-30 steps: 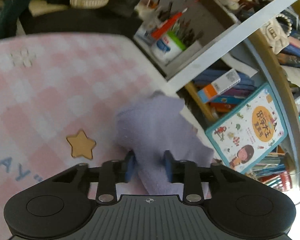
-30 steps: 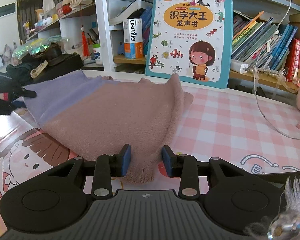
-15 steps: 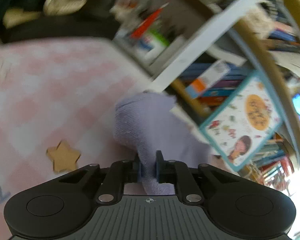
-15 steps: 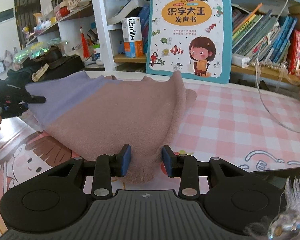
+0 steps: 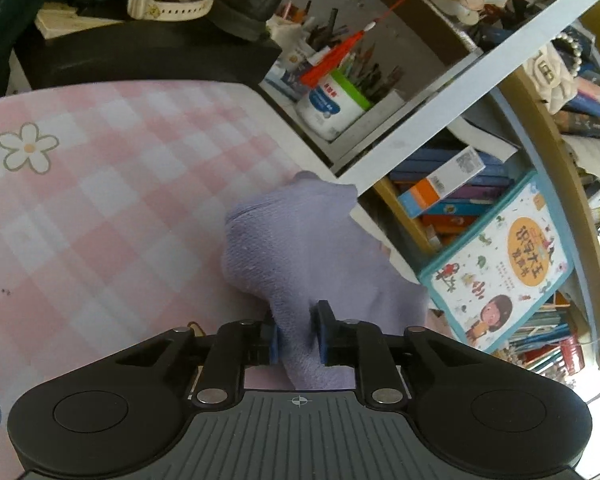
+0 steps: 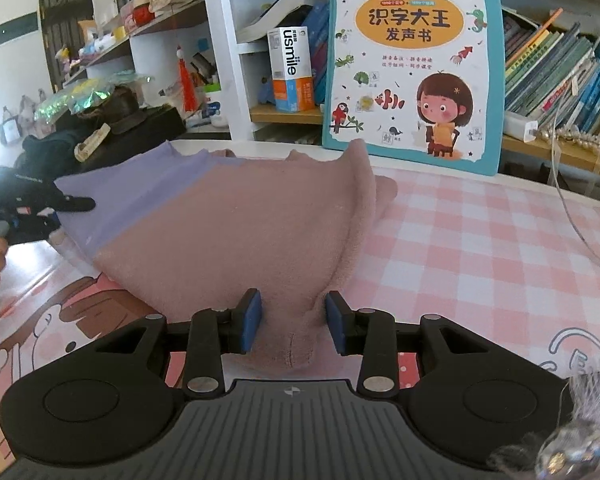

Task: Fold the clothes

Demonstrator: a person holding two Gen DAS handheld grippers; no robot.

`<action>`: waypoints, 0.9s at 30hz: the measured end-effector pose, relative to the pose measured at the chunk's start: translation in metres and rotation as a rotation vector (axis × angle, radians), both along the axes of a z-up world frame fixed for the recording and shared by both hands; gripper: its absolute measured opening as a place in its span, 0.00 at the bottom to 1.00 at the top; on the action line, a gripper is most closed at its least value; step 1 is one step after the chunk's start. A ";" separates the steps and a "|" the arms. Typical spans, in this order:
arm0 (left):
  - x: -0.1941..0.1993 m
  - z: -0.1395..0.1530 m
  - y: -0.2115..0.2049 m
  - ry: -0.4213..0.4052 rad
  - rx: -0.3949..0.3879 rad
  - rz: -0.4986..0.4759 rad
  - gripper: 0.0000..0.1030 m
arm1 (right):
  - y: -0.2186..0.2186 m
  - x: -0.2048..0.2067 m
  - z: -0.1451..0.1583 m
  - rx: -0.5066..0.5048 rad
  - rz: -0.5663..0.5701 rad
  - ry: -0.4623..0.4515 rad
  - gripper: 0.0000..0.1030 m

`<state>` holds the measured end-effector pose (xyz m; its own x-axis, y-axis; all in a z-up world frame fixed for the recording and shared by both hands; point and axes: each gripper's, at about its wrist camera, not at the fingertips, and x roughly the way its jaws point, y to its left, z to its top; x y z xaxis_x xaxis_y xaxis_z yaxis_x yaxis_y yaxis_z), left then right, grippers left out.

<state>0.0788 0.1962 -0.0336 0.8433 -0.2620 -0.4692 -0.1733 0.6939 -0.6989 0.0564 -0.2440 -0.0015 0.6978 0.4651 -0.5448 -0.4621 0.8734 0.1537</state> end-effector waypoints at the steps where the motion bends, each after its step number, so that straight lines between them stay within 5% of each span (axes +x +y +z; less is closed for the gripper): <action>1: 0.000 -0.002 0.002 -0.002 -0.017 0.003 0.18 | 0.000 0.001 0.000 0.004 0.000 0.003 0.34; 7: 0.001 0.002 0.001 0.002 -0.029 0.019 0.12 | 0.003 -0.002 0.000 -0.018 0.003 -0.011 0.34; 15: -0.011 0.066 -0.054 -0.168 0.228 -0.027 0.09 | 0.003 -0.002 0.000 -0.018 0.000 -0.014 0.34; 22: -0.021 0.107 -0.147 -0.339 0.509 -0.181 0.10 | 0.001 -0.001 0.000 -0.007 -0.002 -0.009 0.34; 27: -0.031 0.085 -0.244 -0.356 0.842 -0.451 0.18 | 0.000 -0.001 0.000 0.004 -0.001 -0.005 0.34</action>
<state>0.0476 -0.0477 0.0517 0.8744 -0.2906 -0.3887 0.3487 0.9332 0.0868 0.0558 -0.2441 -0.0015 0.7011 0.4663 -0.5395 -0.4618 0.8734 0.1548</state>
